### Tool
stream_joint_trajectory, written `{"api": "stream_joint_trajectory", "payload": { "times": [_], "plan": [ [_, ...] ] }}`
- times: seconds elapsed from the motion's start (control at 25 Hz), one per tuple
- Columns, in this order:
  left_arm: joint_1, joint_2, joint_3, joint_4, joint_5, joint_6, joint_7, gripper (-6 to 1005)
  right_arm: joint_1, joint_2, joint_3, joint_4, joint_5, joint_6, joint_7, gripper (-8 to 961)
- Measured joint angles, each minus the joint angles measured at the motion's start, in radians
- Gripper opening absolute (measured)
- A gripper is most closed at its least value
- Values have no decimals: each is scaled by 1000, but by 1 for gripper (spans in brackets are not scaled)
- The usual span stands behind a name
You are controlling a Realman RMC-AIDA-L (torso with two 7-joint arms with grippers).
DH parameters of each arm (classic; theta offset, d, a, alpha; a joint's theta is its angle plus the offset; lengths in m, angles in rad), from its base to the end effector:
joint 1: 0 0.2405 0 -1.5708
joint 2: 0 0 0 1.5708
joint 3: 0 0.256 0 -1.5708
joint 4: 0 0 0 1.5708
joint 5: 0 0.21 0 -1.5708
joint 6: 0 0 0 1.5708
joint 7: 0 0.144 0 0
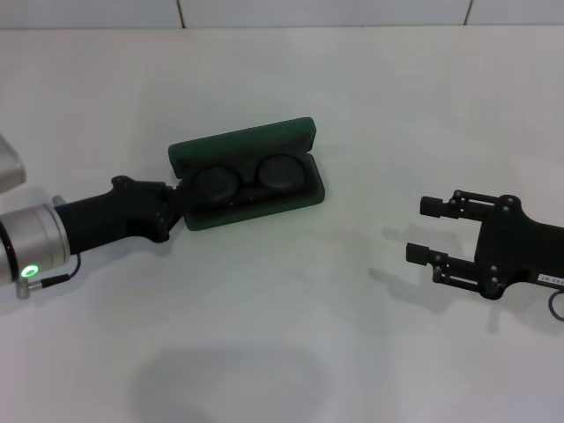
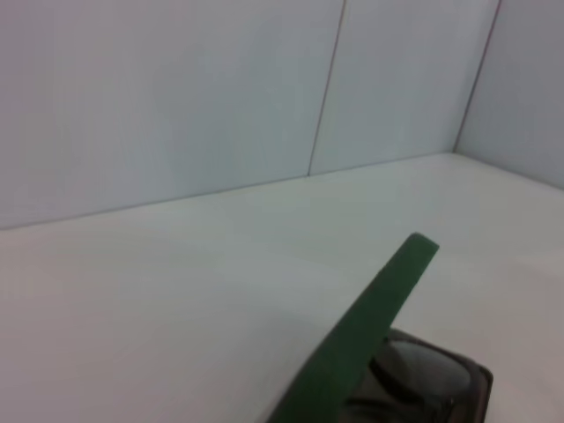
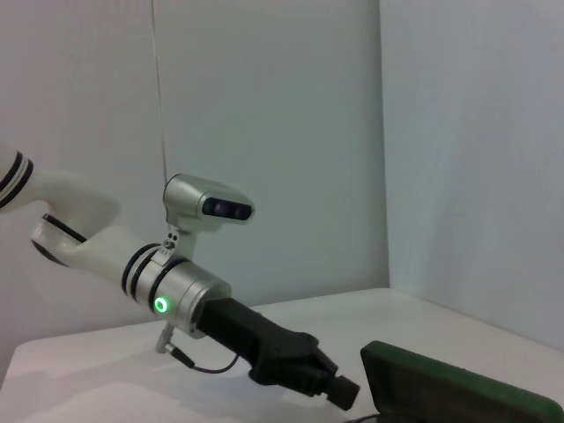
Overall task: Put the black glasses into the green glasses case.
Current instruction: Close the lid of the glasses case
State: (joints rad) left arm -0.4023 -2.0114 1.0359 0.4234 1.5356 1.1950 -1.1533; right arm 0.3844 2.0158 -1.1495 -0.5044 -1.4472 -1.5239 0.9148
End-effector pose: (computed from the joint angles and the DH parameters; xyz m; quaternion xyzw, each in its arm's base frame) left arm -0.3236 0.3169 -0.0225 -0.9025 -0.2722 -0.2184 0.2525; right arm 0.2704 0.2908 -0.0209 -0.9354 0.0718 0.3072 0.1595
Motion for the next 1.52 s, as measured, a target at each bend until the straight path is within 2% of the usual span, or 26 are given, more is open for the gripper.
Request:
{"api": "stream_joint_trajectory", "payload": {
  "times": [0.2, 0.44, 0.64, 0.84, 1.16, 1.28, 1.4, 1.52],
  "plan": [
    [-30, -2, -1, 0, 0, -18, -21, 105, 3, 2, -1, 0, 1, 0, 0, 596],
    [-52, -15, -1, -1, 2, -126, -29, 107, 1, 3, -1, 2, 1, -1, 1, 596],
    [-55, -12, -21, 1, -1, -140, -28, 108, 1, 4, -1, 3, 1, -5, 2, 595],
    [-65, -11, -88, 19, 2, -150, -18, 110, 3, 4, -2, 3, 1, -6, 1, 595],
    [-91, -15, -91, 25, 8, -185, -16, 112, 5, 6, -3, 10, 1, -11, -1, 596],
    [-87, -9, -85, 27, 15, -155, -41, 113, 4, 5, -3, 12, 1, -11, -2, 595],
    [-72, 21, -82, 40, 30, -12, -152, 114, 1, 4, -1, 12, 2, -12, -2, 595],
    [-55, 31, -83, 84, 30, 92, -297, 115, 0, 3, 3, 12, 2, -11, -2, 595]
  ]
}}
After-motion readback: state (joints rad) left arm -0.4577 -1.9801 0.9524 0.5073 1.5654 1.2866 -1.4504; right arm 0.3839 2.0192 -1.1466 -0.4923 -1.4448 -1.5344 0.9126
